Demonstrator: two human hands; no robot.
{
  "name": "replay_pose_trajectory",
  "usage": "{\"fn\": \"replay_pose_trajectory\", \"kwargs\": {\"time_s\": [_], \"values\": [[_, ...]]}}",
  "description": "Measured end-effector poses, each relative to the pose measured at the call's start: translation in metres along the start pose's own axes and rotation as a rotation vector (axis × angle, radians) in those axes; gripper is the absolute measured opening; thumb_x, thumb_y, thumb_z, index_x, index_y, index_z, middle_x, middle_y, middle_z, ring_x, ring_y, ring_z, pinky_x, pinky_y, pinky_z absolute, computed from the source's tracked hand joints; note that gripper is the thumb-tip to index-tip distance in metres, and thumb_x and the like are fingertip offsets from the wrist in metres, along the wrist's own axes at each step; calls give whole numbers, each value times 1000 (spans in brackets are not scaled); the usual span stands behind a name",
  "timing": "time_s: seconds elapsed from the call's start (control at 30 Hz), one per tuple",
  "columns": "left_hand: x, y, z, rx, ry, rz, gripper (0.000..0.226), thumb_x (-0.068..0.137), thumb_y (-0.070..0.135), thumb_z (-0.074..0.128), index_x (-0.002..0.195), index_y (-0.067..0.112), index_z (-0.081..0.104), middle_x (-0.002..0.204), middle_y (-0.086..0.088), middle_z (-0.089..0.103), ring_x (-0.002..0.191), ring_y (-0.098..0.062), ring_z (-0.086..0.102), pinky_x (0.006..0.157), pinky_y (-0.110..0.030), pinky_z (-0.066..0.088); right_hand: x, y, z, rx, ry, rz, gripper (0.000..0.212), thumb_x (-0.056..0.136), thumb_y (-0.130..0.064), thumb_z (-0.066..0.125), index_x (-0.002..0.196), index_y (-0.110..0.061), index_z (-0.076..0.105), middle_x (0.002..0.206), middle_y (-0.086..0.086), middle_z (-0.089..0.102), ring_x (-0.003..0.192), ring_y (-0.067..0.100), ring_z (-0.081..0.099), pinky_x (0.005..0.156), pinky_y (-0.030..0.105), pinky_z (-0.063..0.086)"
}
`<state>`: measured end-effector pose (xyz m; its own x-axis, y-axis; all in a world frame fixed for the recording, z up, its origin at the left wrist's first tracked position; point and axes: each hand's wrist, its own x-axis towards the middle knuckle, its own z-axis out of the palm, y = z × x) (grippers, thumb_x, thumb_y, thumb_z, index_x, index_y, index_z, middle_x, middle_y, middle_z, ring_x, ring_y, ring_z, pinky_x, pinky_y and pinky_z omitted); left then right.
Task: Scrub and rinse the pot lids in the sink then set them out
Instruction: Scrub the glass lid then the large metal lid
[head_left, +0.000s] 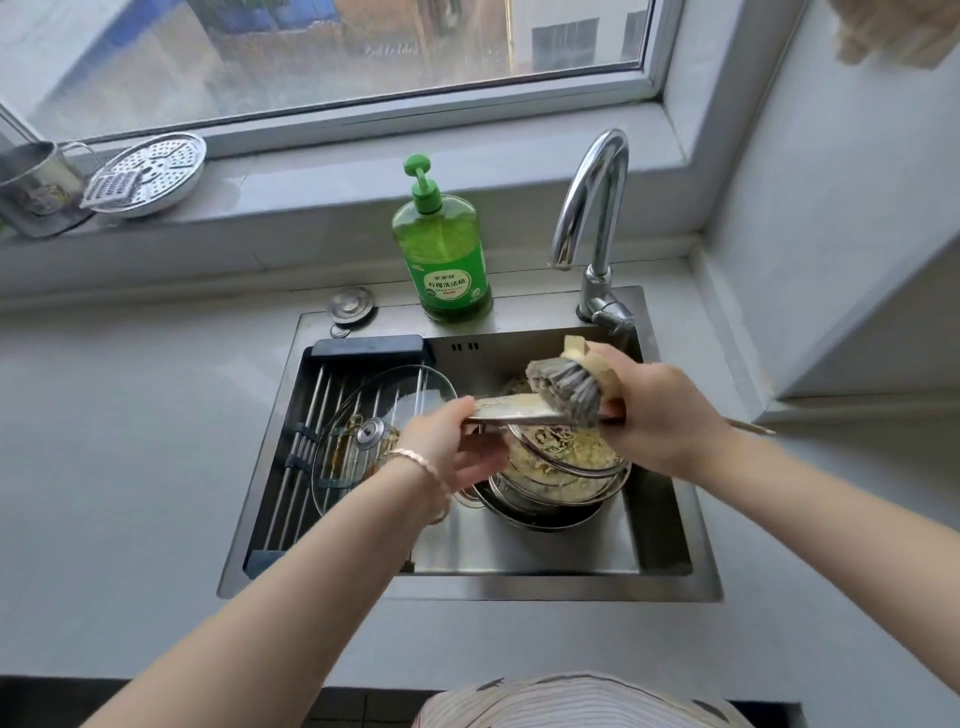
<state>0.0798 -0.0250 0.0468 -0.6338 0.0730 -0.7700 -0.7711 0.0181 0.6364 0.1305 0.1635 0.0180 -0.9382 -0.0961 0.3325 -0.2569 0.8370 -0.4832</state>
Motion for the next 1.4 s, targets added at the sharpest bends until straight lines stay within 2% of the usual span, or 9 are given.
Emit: {"fn": "replay_pose_trajectory", "kwargs": {"time_s": [0.17, 0.3, 0.37, 0.47, 0.73, 0.9, 1.1, 1.3, 1.4], "values": [[16, 0, -45, 1138, 192, 672, 70, 69, 83, 33, 91, 18, 47, 87, 2, 56, 81, -18, 57, 75, -35, 51, 36, 1, -23, 177, -176, -18, 54, 67, 7, 65, 109, -25, 55, 83, -10, 61, 70, 10, 54, 63, 4, 38], [18, 5, -37, 1489, -199, 926, 53, 75, 61, 58, 116, 27, 51, 114, 10, 49, 109, -9, 42, 95, -24, 36, 49, -6, -23, 278, -387, -18, 69, 65, 9, 62, 91, -53, 43, 79, -21, 55, 75, -2, 55, 67, 10, 42], [15, 6, -27, 1443, -304, 843, 5, 89, 35, 55, 94, 35, 55, 92, 8, 62, 91, -15, 57, 80, -26, 46, 54, -13, -20, 239, -409, -17, 76, 67, 6, 62, 106, -57, 43, 88, -16, 58, 82, 6, 58, 73, 22, 48], [19, 4, -24, 1286, -234, 852, 35, 94, 17, 48, 65, 36, 42, 65, 14, 51, 70, -17, 52, 63, -25, 39, 58, -13, -19, -23, -231, 6, 76, 71, -5, 67, 136, -29, 35, 105, 6, 63, 93, 28, 60, 76, 35, 49], [19, -2, -35, 901, -79, 747, 21, 91, 5, 50, 76, 18, 56, 71, 4, 59, 69, -11, 54, 63, -16, 44, 34, -3, 0, -4, -48, 234, 77, 89, -1, 43, 148, -9, -6, 128, 12, 41, 119, 29, 35, 103, 36, 26], [14, -12, -32, 488, 15, 441, 31, 84, -11, 45, 86, 19, 53, 80, -8, 60, 67, -21, 59, 53, -27, 53, 15, 10, 34, 193, -166, 581, 62, 94, -2, 39, 149, -7, 10, 124, 15, 43, 119, 31, 43, 93, 24, 30], [7, -26, -24, 288, -71, 297, 45, 79, -18, 40, 100, 22, 47, 79, -13, 58, 53, -23, 56, 35, -20, 43, 15, -8, 63, 65, -301, 592, 65, 95, -26, 45, 148, -35, 9, 120, 12, 52, 102, 31, 55, 83, 37, 44], [10, -34, -31, 237, -145, 328, 45, 70, -16, 46, 106, 9, 55, 68, -11, 58, 46, -15, 54, 39, -21, 41, -14, -64, 66, 344, -242, 234, 46, 95, -28, 45, 139, -34, 38, 96, 8, 55, 88, 26, 55, 76, 38, 45], [8, -39, -32, 238, -188, 306, 64, 50, -4, 49, 111, 15, 49, 79, -12, 62, 65, -26, 60, 57, -33, 48, -7, -25, 71, 232, -202, 452, 44, 97, -25, 44, 137, -41, 38, 87, 5, 49, 86, 29, 57, 74, 35, 43]]}}
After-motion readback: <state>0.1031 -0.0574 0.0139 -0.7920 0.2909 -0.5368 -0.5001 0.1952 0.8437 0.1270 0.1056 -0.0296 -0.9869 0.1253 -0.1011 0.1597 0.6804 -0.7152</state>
